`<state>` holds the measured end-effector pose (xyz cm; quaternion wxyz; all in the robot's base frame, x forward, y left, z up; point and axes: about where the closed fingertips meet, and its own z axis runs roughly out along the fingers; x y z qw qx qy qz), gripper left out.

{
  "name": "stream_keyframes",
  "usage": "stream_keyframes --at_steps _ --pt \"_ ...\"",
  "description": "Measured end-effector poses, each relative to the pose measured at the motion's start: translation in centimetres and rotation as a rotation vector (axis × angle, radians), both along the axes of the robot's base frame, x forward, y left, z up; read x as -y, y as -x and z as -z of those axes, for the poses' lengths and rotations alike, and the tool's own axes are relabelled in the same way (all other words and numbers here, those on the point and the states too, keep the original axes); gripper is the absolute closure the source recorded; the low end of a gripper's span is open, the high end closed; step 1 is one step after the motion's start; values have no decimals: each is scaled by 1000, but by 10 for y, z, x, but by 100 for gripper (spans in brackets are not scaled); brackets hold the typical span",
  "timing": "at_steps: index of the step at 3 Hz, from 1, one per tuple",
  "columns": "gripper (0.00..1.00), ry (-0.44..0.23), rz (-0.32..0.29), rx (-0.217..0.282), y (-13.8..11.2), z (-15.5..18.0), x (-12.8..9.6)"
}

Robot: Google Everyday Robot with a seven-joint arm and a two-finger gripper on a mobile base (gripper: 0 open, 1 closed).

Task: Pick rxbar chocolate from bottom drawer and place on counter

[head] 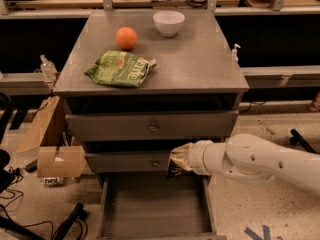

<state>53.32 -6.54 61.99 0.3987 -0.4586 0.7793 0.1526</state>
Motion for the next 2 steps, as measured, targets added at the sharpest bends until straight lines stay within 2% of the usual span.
stream_keyframes --at_steps 1,2 --pt "100 12 47 36 -4 -71 -8" --pt "100 94 81 96 -4 -126 0"
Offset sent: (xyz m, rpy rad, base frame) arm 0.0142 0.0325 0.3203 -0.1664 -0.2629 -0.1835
